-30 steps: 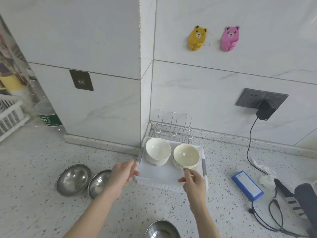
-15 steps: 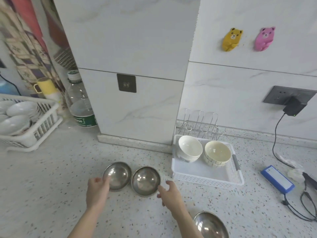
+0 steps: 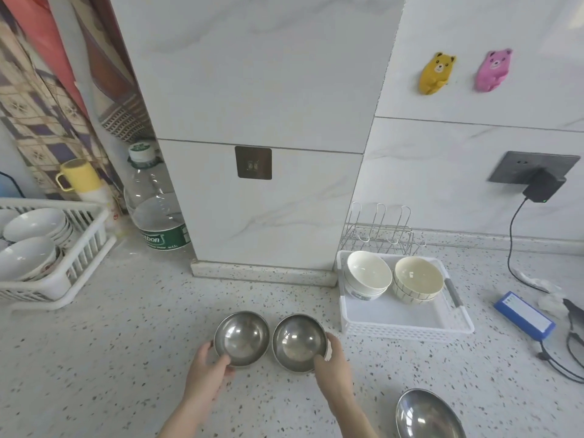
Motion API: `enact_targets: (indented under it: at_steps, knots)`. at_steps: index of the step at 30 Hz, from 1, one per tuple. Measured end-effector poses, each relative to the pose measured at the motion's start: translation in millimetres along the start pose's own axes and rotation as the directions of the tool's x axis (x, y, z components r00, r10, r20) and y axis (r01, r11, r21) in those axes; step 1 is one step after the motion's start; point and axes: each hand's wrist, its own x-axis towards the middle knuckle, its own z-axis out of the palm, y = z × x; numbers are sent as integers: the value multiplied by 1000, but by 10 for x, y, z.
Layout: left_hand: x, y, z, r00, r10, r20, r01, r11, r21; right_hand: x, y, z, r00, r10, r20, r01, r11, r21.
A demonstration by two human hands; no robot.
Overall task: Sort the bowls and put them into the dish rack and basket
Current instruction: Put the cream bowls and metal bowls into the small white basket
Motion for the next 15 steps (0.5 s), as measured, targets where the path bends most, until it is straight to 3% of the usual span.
enact_targets:
  at_steps: [9, 15]
  knots:
    - [-97, 493, 194, 987, 152, 46, -146, 984, -100, -24, -224, -609, 956, -91, -279, 145, 973, 179]
    - [-306, 809, 622, 965, 214, 153, -187, 966, -177, 38, -338, -1476, 868, -132, -479, 205, 973, 103]
